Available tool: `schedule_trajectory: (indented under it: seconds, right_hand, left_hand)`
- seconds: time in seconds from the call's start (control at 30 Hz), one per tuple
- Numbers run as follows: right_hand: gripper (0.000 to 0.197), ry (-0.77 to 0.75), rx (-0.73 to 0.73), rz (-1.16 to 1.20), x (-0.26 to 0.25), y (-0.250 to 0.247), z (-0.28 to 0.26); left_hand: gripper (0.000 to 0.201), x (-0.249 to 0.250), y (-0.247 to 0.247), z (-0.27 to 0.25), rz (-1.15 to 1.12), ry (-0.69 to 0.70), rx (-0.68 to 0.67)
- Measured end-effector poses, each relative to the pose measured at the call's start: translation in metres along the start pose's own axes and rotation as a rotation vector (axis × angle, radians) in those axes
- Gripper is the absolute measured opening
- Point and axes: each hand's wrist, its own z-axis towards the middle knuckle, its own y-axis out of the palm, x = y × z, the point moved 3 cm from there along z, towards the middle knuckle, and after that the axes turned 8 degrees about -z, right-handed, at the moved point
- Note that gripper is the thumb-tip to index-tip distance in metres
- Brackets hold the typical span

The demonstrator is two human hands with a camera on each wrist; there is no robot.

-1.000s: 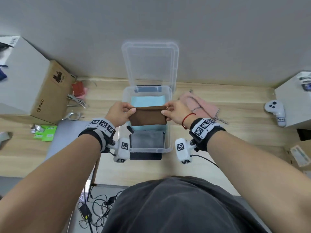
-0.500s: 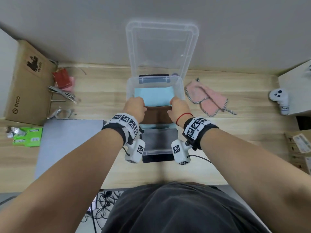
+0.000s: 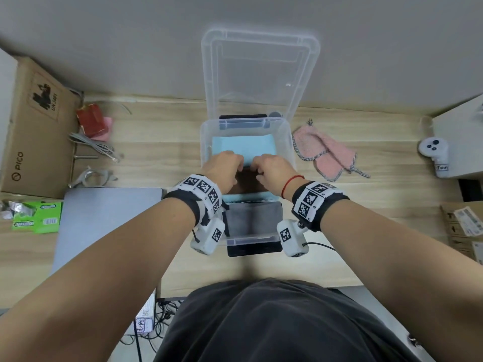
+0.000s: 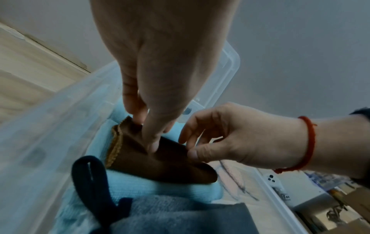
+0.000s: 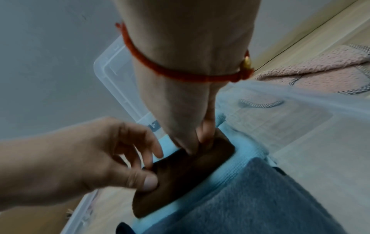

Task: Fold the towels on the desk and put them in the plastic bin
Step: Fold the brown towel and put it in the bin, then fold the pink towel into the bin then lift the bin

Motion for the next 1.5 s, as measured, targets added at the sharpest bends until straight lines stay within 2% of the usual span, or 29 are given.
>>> schedule_trajectory:
  seconds: [0.07,0.13,0.27,0.33,0.43,0.53,0.6,0.7,0.83,0.97,1.17,1.37,1.5]
  right_hand:
    - [0.025,-0.057,-0.116,-0.052,-0.003,0.008,-0.001]
    - [0.023,-0.046,-0.182,-0.148,0.000,0.015,-0.002]
    - [0.016,-0.018,-0.180,-0.339,0.009,0.006,-0.005]
    - [0.016,-0.016,-0.111,-0.316,0.015,-0.006,-0.004]
    - [0.022,0.021,0.081,-0.113,0.034,-0.030,-0.004]
    - [0.020,0.171,0.287,0.063,0.068,-0.051,-0.010]
    - [0.018,0.292,0.319,0.092,0.098,-0.050,-0.017]
    - [0.031,0.458,0.167,0.083,0.147,-0.023,-0.028]
    - [0.039,0.478,-0.079,-0.058,0.192,0.017,-0.040]
    - [0.050,0.559,-0.144,0.017,0.221,0.045,-0.048]
    - [0.043,0.485,-0.045,0.062,0.241,0.047,-0.061]
    - [0.041,0.273,-0.108,0.037,0.268,0.052,-0.077]
    - [0.016,0.289,0.033,0.224,0.282,0.041,-0.088]
  left_hand:
    - [0.028,-0.002,0.007,-0.005,0.044,-0.007,-0.098]
    - [0.026,-0.003,0.010,-0.008,0.126,-0.026,-0.153]
    - [0.026,0.001,0.008,-0.010,0.239,-0.040,-0.181]
    - [0.026,0.001,0.004,-0.009,0.222,-0.060,-0.161]
    - [0.036,0.005,-0.006,0.000,0.044,-0.092,-0.095]
    - [0.025,0.016,-0.019,0.013,-0.133,-0.112,0.020]
    - [0.019,0.026,-0.022,0.020,-0.175,-0.094,0.072]
    - [0.012,0.042,-0.018,0.025,-0.216,-0.082,0.097]
    - [0.009,0.061,-0.006,0.026,-0.232,-0.068,0.135]
    - [0.009,0.092,0.007,0.032,-0.242,-0.057,0.118]
    - [0.009,0.145,0.026,0.056,-0.245,0.005,0.079]
    - [0.008,0.206,0.051,0.076,-0.233,0.057,0.039]
    - [0.010,0.232,0.069,0.082,-0.209,0.056,0.012]
